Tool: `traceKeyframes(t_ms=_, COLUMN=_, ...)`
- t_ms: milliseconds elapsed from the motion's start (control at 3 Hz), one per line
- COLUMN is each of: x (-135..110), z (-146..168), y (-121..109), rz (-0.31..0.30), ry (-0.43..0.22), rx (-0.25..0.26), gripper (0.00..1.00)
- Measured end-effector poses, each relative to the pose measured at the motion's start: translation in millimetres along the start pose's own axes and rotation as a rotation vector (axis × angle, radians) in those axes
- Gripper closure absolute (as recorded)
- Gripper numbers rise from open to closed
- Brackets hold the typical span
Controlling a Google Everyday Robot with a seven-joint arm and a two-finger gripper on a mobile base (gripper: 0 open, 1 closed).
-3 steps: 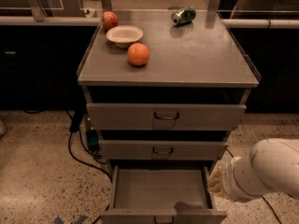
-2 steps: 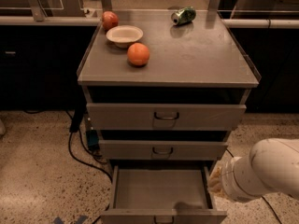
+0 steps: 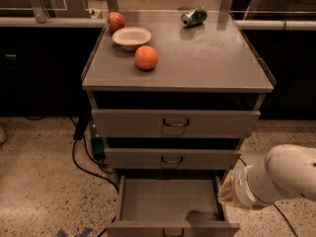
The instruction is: Close bottom drawer
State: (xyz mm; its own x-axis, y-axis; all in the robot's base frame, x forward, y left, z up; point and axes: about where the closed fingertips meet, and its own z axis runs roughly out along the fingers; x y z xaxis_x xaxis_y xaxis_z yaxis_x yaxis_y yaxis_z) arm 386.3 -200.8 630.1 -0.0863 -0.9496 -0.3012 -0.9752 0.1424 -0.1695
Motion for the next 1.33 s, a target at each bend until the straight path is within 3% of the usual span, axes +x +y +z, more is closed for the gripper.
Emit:
traceKeyframes(t_ms=333, x=13, z=29, y=-5, rz=0.000, ry=-0.018, rx=-0.003, gripper=1.00)
traceKeyframes(t_ms=667, x=23, z=54, y=-9, rz=0.001, ry=-0.013, rx=0.029, gripper=1.00)
traceKeyframes(t_ms=1000, x=27, z=82, y=6, rz=0.006, ry=-0.011, rx=0.033, gripper=1.00)
traceKeyframes(t_ms=1333, x=30, z=109, y=25, rz=0.028, ry=-0.028, rx=-0.008, gripper=1.00)
